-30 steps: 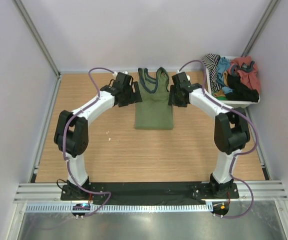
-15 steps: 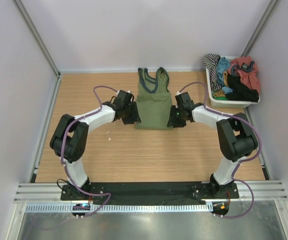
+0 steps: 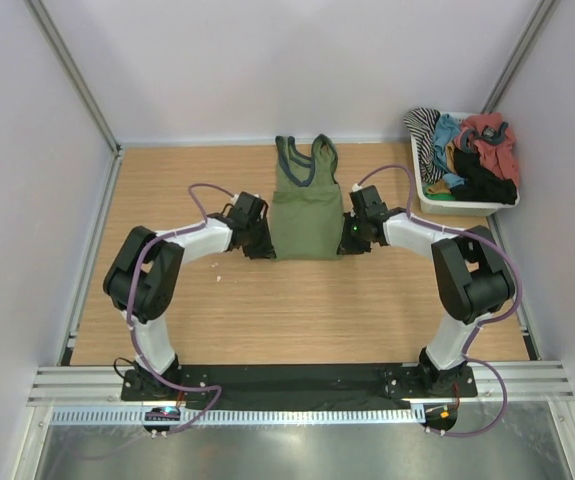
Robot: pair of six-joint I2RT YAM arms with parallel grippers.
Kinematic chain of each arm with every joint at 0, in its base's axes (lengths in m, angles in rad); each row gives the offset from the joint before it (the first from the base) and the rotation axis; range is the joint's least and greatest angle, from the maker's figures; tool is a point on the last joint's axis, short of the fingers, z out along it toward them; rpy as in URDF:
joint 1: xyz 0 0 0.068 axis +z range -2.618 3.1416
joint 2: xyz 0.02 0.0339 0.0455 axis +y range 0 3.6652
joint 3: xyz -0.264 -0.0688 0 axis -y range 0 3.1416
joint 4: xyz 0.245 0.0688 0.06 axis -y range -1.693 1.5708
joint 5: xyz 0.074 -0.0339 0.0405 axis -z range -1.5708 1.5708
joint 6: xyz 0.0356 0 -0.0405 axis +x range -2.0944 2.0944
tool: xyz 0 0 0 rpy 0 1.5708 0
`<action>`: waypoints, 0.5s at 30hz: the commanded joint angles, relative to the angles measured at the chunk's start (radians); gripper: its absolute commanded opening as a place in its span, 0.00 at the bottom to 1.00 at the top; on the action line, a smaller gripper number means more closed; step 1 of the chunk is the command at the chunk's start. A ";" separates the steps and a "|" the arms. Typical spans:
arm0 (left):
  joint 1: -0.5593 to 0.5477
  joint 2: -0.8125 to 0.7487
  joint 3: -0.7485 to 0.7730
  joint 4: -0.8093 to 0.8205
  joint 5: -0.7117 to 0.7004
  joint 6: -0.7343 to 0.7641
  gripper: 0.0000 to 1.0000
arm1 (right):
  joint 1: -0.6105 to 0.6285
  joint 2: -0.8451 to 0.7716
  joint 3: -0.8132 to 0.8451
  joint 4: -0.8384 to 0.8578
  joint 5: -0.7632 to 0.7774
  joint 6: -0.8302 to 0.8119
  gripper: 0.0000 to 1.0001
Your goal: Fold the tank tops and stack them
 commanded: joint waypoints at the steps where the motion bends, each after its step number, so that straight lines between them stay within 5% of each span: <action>1: -0.003 -0.001 -0.030 0.031 -0.027 0.001 0.22 | -0.003 -0.031 -0.012 0.016 0.029 0.002 0.08; 8: -0.009 -0.039 -0.079 0.049 -0.053 -0.006 0.31 | -0.003 -0.036 -0.041 0.030 0.012 0.005 0.03; 12: -0.020 -0.081 -0.118 0.095 -0.047 -0.029 0.48 | -0.005 -0.037 -0.044 0.036 0.006 0.004 0.03; 15: -0.026 -0.101 -0.126 0.110 -0.042 -0.041 0.51 | -0.003 -0.037 -0.044 0.035 0.003 0.002 0.03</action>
